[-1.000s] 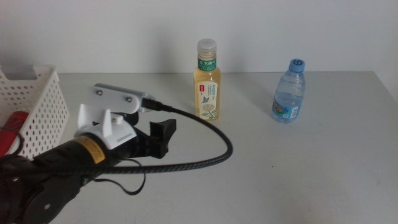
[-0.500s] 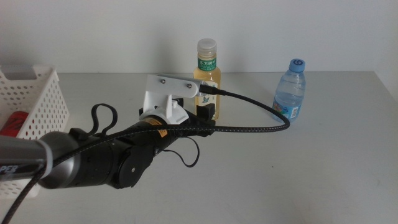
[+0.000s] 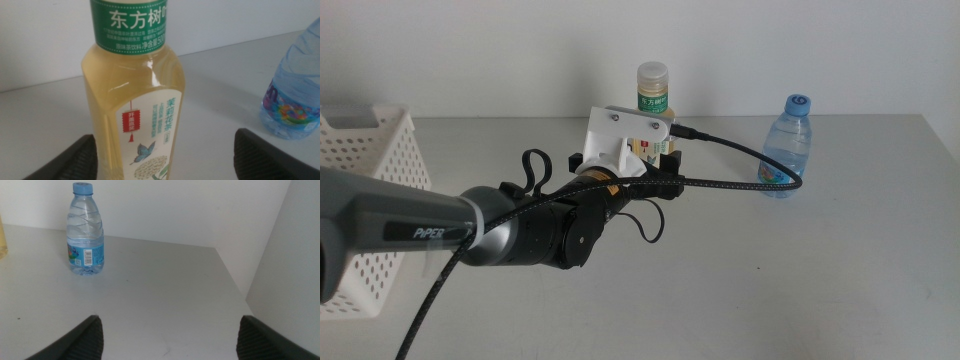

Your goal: Use arms to grab the bottles and put them into the dustbin to the left of the table.

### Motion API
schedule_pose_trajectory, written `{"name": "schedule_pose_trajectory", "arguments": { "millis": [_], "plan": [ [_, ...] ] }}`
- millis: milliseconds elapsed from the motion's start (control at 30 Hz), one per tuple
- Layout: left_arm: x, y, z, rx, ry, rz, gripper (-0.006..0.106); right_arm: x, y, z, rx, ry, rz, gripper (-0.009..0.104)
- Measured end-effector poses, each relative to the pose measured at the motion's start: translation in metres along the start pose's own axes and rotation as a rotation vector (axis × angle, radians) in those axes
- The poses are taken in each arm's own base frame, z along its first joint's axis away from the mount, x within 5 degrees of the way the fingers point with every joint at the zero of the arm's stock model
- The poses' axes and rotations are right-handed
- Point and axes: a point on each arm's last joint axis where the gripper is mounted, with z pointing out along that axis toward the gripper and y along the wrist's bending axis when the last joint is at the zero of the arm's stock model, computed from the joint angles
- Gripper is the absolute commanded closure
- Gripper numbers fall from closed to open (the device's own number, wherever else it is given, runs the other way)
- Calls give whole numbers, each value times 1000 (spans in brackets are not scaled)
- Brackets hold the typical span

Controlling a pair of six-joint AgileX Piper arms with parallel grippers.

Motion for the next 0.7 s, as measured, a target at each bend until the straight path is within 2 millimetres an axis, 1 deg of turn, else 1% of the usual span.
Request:
{"name": "schedule_pose_trajectory", "arguments": {
  "millis": [200,700],
  "plan": [
    [3,1,14,-22,-2,-20,7,0,0,0,0,0,0,26],
    [-1,10,44,-52,-41,-22,7,0,0,0,0,0,0,26]
  ]
}}
